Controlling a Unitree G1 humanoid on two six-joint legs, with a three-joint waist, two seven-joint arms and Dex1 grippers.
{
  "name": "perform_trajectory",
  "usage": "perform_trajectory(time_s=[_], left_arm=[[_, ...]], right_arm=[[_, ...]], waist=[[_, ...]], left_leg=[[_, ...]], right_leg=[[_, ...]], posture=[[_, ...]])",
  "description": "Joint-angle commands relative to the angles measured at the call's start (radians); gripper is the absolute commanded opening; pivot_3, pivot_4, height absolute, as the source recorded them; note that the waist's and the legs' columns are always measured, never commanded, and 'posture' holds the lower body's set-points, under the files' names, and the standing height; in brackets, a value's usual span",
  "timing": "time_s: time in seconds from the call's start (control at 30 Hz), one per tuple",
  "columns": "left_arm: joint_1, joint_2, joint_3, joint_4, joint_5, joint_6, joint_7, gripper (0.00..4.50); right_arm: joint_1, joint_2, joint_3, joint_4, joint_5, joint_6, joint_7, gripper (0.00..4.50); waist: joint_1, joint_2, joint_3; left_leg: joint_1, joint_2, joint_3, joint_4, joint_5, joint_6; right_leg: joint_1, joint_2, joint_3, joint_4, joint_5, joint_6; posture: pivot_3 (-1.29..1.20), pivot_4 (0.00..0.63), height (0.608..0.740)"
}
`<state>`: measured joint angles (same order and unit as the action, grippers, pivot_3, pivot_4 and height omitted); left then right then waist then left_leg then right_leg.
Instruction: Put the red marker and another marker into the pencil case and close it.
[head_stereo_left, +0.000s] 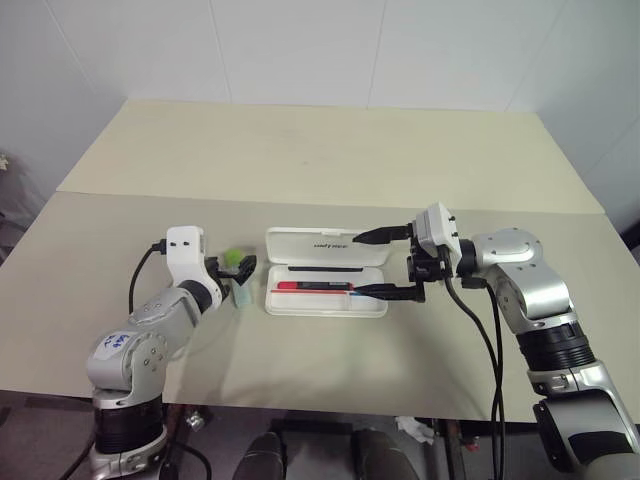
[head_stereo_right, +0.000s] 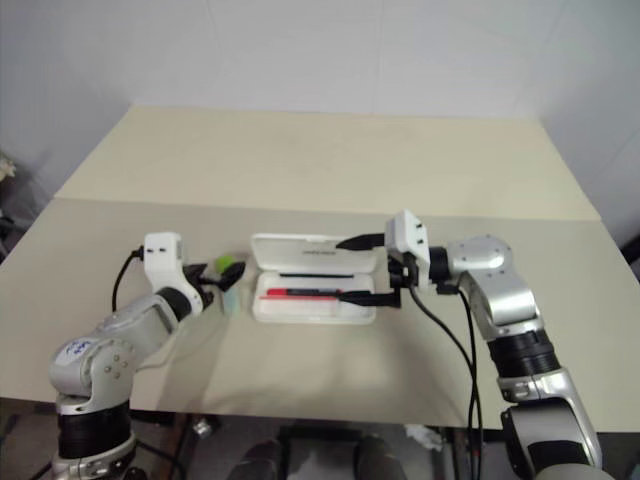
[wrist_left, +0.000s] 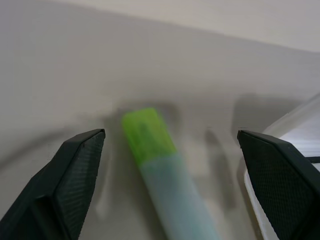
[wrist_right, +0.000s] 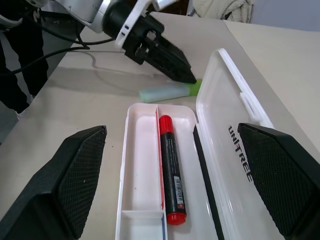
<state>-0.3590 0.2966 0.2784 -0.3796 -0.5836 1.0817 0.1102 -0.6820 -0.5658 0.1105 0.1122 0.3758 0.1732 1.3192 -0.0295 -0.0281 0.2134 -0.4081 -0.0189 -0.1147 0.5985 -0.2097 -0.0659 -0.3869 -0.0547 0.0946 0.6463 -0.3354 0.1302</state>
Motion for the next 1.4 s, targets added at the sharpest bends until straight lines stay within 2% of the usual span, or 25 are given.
perform_trajectory(time_s=[0.03, 0.33, 0.57, 0.83, 1.0, 1.4], left_arm=[[-0.025, -0.012, 0.029, -0.021, 0.009, 0.041, 0.028, 4.5], [-0.056, -0.05, 0.046, 0.02, 0.087, 0.132, 0.113, 4.5], [-0.059, -0.024, 0.014, 0.044, 0.121, 0.176, 0.069, 4.5], [-0.089, -0.023, -0.01, 0.068, 0.154, 0.163, 0.026, 1.9], [-0.093, -0.029, -0.009, 0.067, 0.167, 0.154, 0.019, 0.54], [-0.095, 0.035, 0.021, 0.036, 0.192, 0.114, -0.026, 0.52]], right_arm=[[-0.004, -0.007, -0.029, -0.026, 0.013, -0.012, -0.009, 4.46], [-0.007, -0.018, -0.039, -0.005, 0.009, -0.019, -0.013, 4.46], [-0.014, -0.014, -0.037, -0.005, 0.009, -0.02, -0.021, 4.46], [-0.011, -0.014, -0.039, -0.007, 0.01, -0.026, -0.031, 4.5], [-0.011, -0.019, -0.041, -0.003, 0.009, -0.029, -0.033, 4.5], [-0.021, -0.026, -0.043, 0.018, 0.003, -0.042, -0.033, 4.5]], waist=[[0.0, 0.0, 0.0], [0.001, 0.0, 0.0], [-0.001, 0.0, 0.0], [-0.002, 0.0, 0.0], [-0.001, 0.0, 0.0], [-0.002, 0.0, 0.0]], left_leg=[[0.0, 0.0, 0.0, 0.0, 0.0, 0.0], [0.0, 0.0, 0.0, 0.001, 0.0, 0.0], [0.004, 0.0, 0.0, 0.002, 0.0, 0.0], [0.003, 0.0, 0.0, 0.002, 0.0, 0.0], [0.004, 0.0, 0.0, 0.002, 0.0, 0.0], [0.003, 0.0, 0.0, 0.002, 0.0, 0.0]], right_leg=[[0.0, 0.0, 0.0, 0.0, 0.0, 0.0], [0.001, 0.0, 0.0, 0.0, 0.0, 0.001], [0.004, 0.001, 0.0, 0.0, 0.0, 0.001], [0.005, 0.001, 0.0, -0.001, 0.001, 0.001], [0.005, 0.001, 0.0, -0.001, 0.001, 0.001], [0.005, 0.001, 0.0, -0.002, 0.001, 0.001]], posture=[[0.0, 0.15, 0.74], [0.0, 0.15, 0.74], [0.0, 0.15, 0.74], [0.0, 0.15, 0.74], [0.0, 0.15, 0.74], [0.0, 0.15, 0.74]])
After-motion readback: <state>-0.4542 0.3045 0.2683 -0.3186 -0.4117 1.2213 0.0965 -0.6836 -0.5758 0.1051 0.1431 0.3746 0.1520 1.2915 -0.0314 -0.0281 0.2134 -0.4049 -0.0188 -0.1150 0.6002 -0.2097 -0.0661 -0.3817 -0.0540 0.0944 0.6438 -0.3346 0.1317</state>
